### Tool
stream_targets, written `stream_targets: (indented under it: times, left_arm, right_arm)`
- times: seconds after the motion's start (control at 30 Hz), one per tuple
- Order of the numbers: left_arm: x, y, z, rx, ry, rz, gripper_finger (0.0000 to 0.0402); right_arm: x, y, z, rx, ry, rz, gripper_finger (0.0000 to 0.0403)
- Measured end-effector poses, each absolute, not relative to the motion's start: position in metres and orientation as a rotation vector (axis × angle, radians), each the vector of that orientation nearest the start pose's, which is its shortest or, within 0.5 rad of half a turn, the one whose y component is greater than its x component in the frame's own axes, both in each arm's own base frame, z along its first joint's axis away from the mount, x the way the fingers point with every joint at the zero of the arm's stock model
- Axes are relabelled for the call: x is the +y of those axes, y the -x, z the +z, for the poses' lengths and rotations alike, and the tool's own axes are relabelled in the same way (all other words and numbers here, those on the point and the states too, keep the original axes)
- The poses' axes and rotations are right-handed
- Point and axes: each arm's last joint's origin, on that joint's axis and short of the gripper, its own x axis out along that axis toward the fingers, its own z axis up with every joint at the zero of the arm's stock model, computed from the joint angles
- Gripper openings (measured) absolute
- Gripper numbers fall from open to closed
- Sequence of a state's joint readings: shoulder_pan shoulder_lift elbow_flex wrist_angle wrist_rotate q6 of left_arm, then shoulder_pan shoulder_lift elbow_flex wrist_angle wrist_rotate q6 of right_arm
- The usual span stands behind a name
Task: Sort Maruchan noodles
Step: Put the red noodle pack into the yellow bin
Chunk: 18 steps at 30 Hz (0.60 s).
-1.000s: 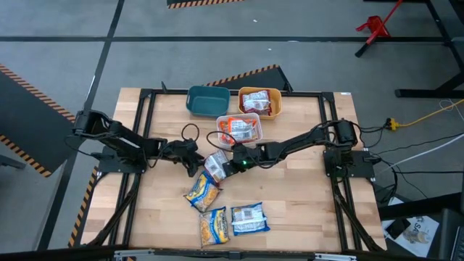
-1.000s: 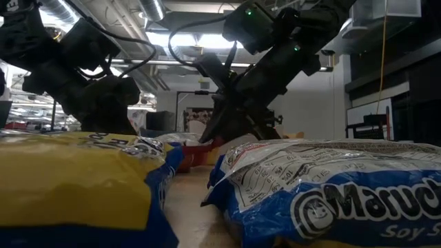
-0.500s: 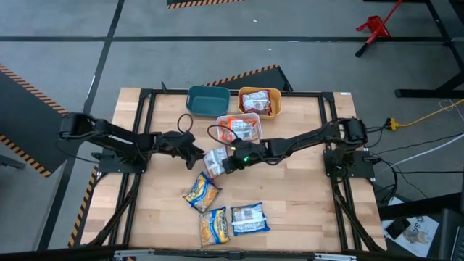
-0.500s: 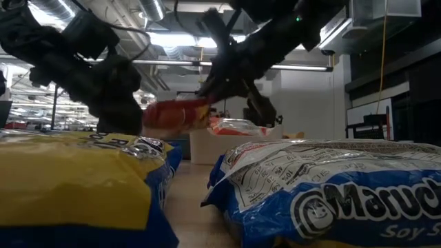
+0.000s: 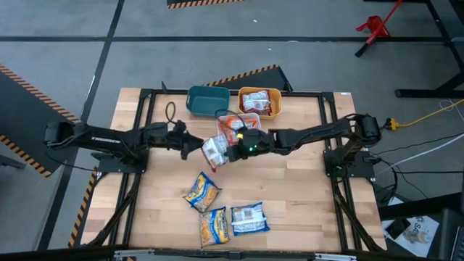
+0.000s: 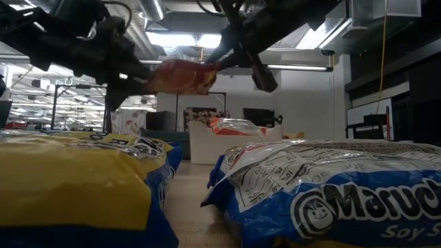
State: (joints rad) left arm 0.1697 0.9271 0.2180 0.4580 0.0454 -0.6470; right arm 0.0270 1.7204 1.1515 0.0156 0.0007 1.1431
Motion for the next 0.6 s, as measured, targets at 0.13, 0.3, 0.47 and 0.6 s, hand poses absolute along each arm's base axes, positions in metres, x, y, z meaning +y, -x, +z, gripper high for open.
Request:
stream_targets:
  times: [0.13, 0.3, 0.47, 0.6]
  left_arm:
    - [0.033, -0.173, 0.187, 0.133, 0.666, 0.209, 0.014]
    - [0.038, -0.168, 0.191, 0.098, 0.664, 0.229, 0.014]
    - [0.041, -0.167, 0.192, 0.093, 0.665, 0.251, 0.014]
    - [0.043, -0.166, 0.191, 0.09, 0.666, 0.265, 0.014]
  right_arm:
    - [-0.005, -0.374, 0.247, 0.444, -1.098, -0.319, 0.0]
    - [-0.028, -0.367, 0.259, 0.382, -1.056, -0.363, 0.0]
    - [-0.056, -0.359, 0.267, 0.354, -1.011, -0.391, 0.0]
    - [-0.085, -0.348, 0.269, 0.376, -0.981, -0.437, 0.0]
